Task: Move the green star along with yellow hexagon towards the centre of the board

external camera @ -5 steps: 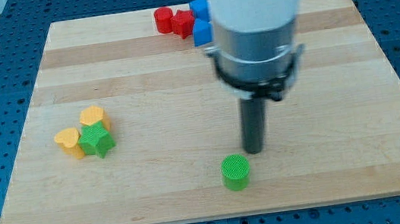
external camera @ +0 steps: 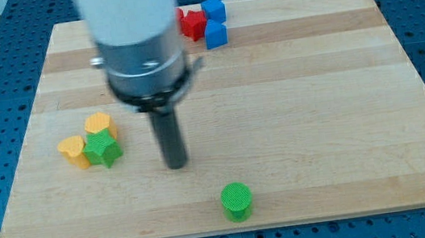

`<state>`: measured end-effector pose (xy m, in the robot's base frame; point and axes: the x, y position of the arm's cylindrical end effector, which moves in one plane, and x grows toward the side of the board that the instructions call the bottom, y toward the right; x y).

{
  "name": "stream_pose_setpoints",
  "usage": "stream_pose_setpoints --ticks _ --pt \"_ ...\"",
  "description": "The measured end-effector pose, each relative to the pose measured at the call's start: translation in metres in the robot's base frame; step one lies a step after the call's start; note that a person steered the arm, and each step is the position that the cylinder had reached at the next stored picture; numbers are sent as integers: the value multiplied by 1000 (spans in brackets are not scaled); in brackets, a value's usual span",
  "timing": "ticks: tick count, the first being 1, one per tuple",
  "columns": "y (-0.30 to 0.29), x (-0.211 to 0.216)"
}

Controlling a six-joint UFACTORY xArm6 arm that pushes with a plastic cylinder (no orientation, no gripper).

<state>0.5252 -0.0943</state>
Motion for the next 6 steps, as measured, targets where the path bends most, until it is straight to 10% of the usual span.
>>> stream_pose_setpoints --ticks 3,6 --pt "-131 -15" --pt "-119 -86"
